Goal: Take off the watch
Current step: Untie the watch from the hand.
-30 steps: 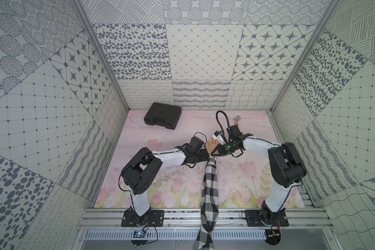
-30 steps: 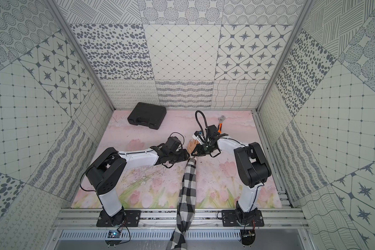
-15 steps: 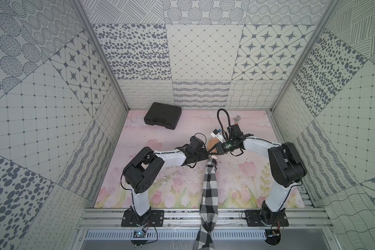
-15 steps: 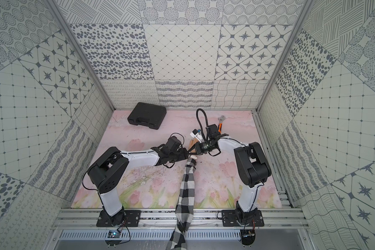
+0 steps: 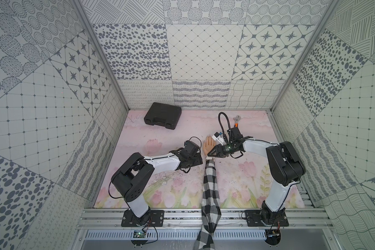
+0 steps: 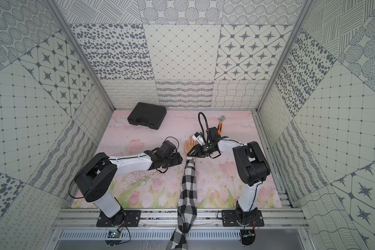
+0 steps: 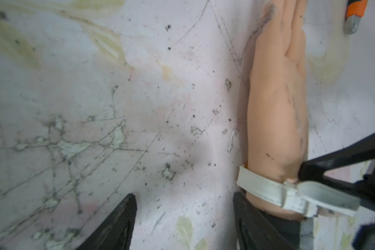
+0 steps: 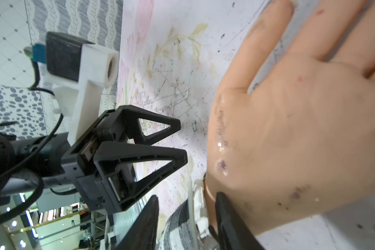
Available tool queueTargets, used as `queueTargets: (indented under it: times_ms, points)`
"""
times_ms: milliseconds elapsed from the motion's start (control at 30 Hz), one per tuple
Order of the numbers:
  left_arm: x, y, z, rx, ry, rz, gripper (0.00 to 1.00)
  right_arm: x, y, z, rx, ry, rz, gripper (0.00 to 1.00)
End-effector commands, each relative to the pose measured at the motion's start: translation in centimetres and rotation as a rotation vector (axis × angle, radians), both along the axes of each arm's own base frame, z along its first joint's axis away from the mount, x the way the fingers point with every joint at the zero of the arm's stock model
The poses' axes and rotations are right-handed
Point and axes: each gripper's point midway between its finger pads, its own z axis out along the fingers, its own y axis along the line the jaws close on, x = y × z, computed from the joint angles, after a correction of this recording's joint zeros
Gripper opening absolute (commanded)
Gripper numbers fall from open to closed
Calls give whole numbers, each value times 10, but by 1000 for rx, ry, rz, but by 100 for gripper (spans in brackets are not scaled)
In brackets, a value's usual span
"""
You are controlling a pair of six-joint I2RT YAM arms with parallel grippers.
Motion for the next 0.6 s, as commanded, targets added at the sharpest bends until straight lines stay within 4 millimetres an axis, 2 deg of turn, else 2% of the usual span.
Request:
queueTargets:
  times_ms: [0, 167, 367, 467, 567]
  points:
    - [-12, 19, 2, 64, 32, 20, 72, 7, -16, 9, -135, -117, -83, 55]
    - [-10, 27, 10, 63, 15, 37, 72, 3, -35, 23, -439, -290, -165, 62]
    - [-7, 40, 15, 54, 9, 78, 72, 0, -35, 34, -795, -518, -147, 65]
    - [-6, 46, 17, 54, 4, 93, 73, 5, -35, 31, -906, -555, -117, 65]
    - [-5, 52, 18, 53, 2, 108, 72, 10, -26, 30, -962, -593, -75, 65]
